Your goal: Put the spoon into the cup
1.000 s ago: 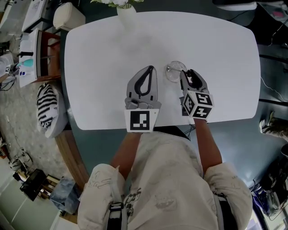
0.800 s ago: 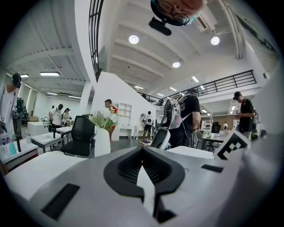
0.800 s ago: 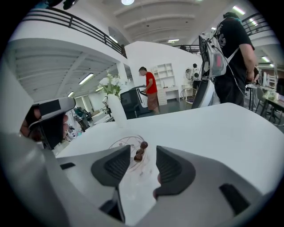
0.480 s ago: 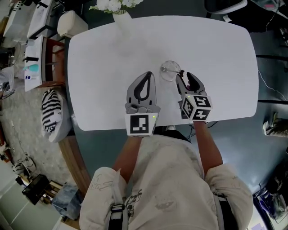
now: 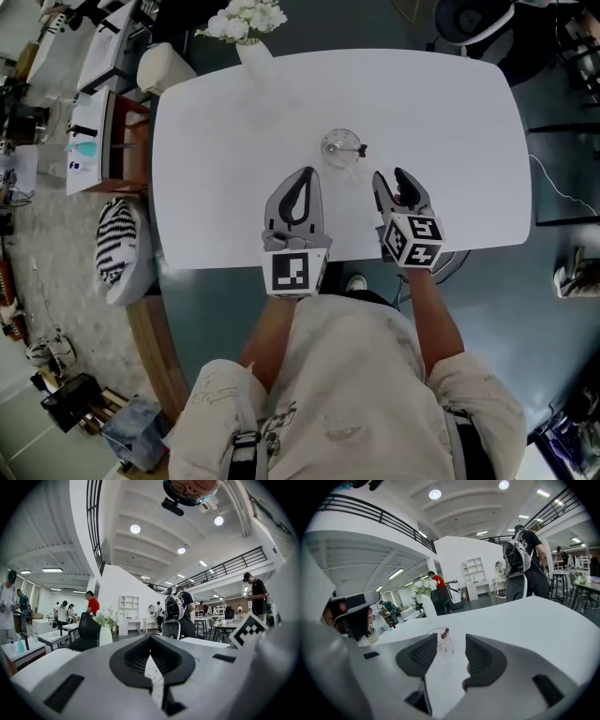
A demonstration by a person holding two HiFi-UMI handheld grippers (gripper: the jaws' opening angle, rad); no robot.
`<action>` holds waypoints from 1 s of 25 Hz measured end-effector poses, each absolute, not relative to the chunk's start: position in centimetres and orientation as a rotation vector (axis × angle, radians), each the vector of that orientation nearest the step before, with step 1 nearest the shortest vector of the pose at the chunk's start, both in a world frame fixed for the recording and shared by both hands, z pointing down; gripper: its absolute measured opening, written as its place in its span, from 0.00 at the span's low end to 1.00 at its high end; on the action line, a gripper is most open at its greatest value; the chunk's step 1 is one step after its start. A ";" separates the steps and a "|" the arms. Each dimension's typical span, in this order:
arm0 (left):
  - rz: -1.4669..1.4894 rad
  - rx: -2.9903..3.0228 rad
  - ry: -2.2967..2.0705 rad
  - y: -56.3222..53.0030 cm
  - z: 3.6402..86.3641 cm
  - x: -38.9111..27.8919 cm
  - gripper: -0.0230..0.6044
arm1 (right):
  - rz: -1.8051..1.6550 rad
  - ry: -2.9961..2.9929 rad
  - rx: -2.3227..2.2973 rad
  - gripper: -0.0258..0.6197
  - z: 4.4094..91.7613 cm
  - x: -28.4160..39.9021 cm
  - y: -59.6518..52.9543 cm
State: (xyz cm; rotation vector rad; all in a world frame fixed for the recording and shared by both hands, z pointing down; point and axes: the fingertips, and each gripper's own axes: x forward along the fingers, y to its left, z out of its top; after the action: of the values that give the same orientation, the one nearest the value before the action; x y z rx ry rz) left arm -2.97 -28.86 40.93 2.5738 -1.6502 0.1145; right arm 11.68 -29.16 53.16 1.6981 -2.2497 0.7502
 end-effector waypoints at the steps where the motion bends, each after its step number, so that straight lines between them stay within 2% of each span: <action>1: 0.113 2.575 -1.659 -28.2 40.7 -2.9 0.04 | 0.741 -2.256 1.706 0.30 52.8 12.1 -28.5; 15: 0.051 2.620 -1.778 -19.8 35.9 -1.9 0.04 | 0.571 -2.344 1.855 0.30 45.4 18.3 -20.6; 25: -0.042 2.644 -1.819 -13.9 31.0 -2.0 0.04 | 0.242 -2.439 1.957 0.30 35.6 20.1 -14.4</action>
State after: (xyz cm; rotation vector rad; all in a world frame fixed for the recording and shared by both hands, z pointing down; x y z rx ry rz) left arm -1.99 -13.91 31.00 2.6437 -1.8195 -0.0424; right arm 20.07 -14.39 35.63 1.9572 -2.4394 0.2417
